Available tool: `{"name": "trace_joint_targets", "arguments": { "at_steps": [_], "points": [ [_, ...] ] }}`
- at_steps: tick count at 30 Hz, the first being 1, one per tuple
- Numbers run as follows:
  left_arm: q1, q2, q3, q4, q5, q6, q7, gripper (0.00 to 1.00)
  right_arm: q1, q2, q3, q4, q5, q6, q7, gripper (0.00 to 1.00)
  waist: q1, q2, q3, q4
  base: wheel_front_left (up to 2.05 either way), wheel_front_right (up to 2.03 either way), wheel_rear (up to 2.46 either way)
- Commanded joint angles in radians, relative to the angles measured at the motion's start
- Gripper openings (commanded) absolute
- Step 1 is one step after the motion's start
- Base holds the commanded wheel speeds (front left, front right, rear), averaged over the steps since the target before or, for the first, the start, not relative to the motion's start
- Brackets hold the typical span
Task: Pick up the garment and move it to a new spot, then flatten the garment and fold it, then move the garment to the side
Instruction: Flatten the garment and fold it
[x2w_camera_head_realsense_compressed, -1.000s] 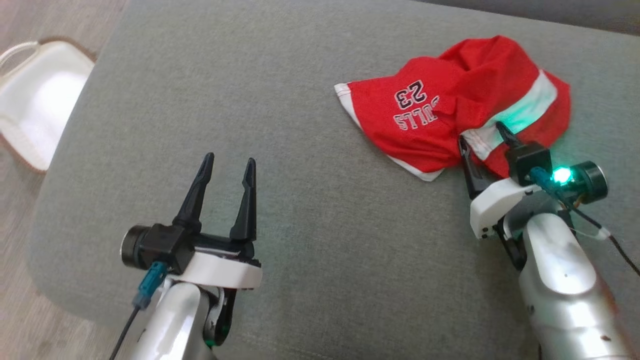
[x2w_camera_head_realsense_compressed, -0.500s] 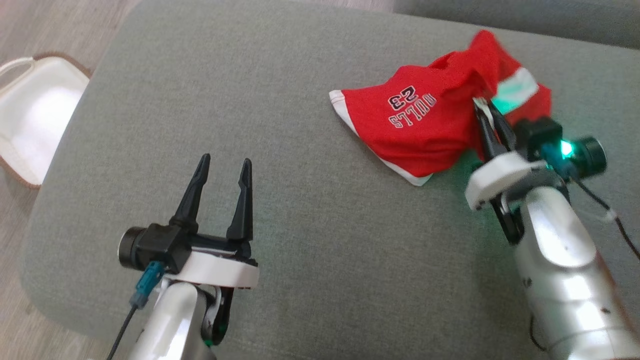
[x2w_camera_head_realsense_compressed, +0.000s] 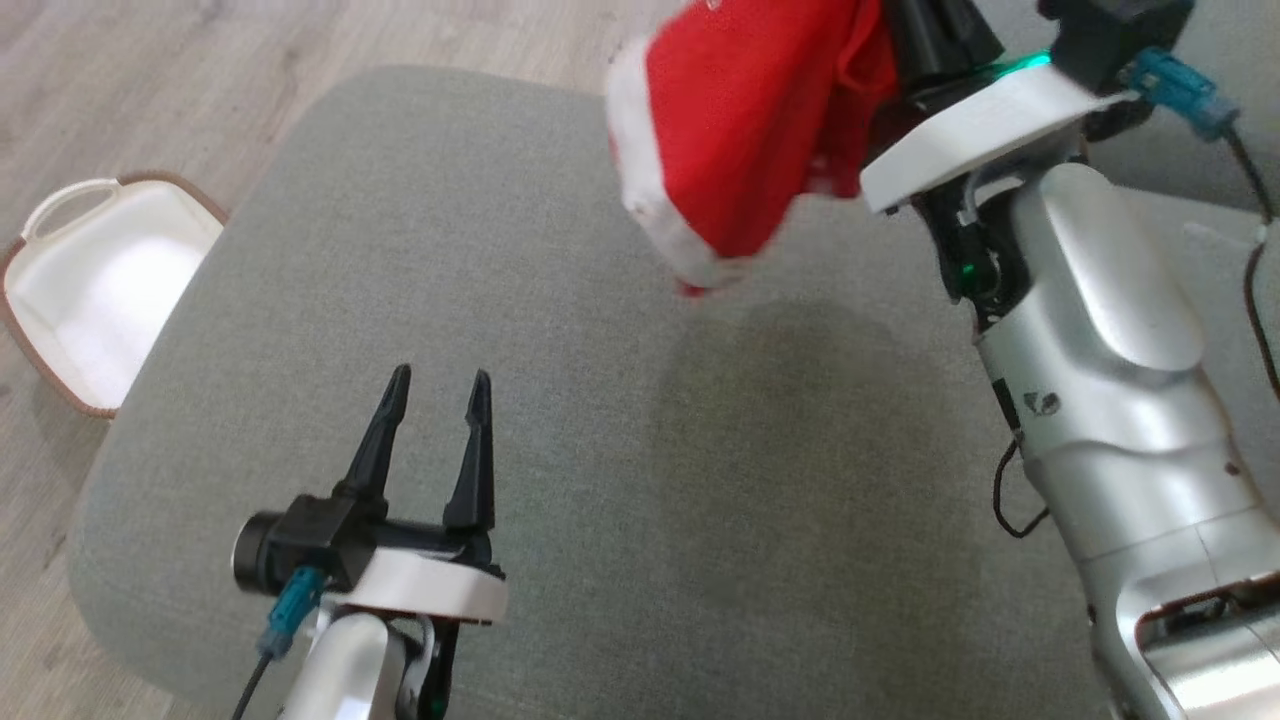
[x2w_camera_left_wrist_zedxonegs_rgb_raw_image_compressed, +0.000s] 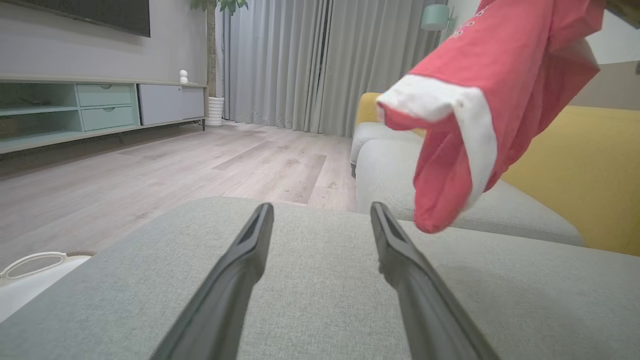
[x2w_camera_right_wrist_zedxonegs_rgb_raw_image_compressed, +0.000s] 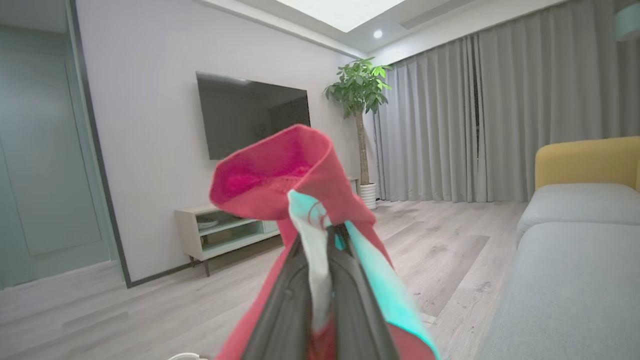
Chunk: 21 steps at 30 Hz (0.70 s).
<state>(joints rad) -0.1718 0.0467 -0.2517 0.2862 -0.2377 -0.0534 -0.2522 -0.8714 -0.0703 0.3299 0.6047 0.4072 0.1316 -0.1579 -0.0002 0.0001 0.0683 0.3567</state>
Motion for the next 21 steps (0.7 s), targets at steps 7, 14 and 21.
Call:
{"name": "trace_joint_targets", "arguments": {
  "at_steps": [7, 14, 21],
  "points": [
    [-0.005, 0.008, 0.064, -0.038, 0.027, -0.008, -0.010, 1.00, 0.237, 0.018, -0.131, 0.039, 0.061, -0.001, 0.012, 0.00, 0.0002, -0.0001, -0.013, -0.044, 0.00, 0.00, 0.00],
    [-0.004, 0.010, 0.078, -0.044, 0.042, -0.018, -0.010, 1.00, 0.420, -0.015, -0.331, 0.168, -0.147, -0.001, -0.002, 1.00, 0.0002, -0.0001, 0.002, -0.130, 0.00, 0.00, 0.00],
    [-0.016, 0.008, 0.094, -0.073, 0.045, -0.015, -0.010, 1.00, 0.438, 0.012, -0.363, 0.056, -0.242, -0.001, -0.059, 1.00, 0.0002, -0.0001, 0.006, -0.219, 0.00, 0.00, 0.00]
  ]
}}
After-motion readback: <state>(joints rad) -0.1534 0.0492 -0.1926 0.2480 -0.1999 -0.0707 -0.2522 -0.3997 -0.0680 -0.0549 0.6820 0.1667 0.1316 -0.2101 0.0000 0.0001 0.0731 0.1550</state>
